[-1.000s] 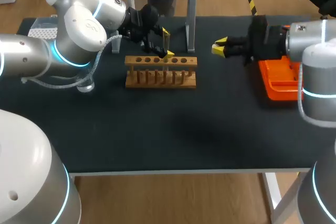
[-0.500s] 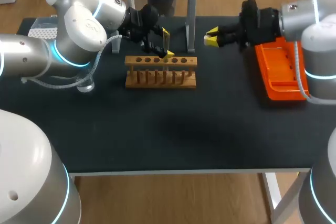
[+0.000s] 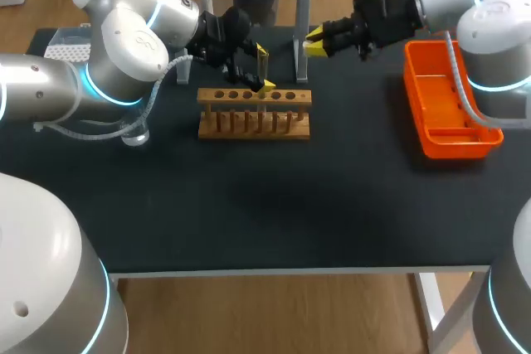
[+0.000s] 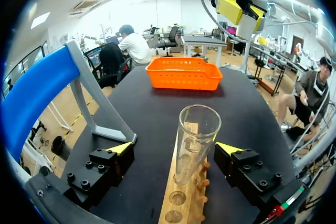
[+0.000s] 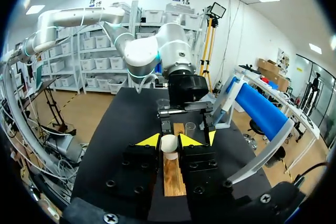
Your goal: Invert the test tube, pick up the pipette, mount the tip to pipette, aspirate from beaker and dispense into the tube, eject the tip, return the pipette, and cap with the stopper.
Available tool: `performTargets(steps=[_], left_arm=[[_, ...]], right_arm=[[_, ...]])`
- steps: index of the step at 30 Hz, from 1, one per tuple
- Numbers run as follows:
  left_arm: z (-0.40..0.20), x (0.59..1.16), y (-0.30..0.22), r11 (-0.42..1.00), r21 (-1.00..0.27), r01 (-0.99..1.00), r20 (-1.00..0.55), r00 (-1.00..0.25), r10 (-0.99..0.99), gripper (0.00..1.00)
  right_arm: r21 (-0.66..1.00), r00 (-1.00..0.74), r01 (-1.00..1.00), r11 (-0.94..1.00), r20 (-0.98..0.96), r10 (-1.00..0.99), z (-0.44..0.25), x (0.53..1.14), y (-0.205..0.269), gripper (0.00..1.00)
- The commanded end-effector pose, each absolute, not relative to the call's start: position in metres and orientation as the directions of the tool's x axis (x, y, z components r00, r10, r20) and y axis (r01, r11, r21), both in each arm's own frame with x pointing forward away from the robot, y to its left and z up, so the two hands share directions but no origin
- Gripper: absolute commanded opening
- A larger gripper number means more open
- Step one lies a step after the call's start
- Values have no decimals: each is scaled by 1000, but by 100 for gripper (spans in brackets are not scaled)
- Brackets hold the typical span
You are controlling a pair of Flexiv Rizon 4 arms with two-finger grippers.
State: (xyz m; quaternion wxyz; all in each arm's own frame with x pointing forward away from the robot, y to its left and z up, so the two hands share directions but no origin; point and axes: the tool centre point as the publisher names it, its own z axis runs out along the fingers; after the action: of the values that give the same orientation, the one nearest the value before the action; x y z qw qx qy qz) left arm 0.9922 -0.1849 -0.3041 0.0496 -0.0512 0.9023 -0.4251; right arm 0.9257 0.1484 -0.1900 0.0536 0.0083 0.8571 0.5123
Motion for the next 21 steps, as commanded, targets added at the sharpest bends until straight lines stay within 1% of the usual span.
performTargets(steps=[1,21], left_arm=[[-304,992,-185,634,-772,-50,-45,-990,-133,100],[-304,992,-185,634,-772,-50,-45,-990,-133,100]], right_arm=[[868,-999,-40,494,-29,-29,-189,939,158,0],[836,-997,-34,547,7,-73,-196,958,188,0]])
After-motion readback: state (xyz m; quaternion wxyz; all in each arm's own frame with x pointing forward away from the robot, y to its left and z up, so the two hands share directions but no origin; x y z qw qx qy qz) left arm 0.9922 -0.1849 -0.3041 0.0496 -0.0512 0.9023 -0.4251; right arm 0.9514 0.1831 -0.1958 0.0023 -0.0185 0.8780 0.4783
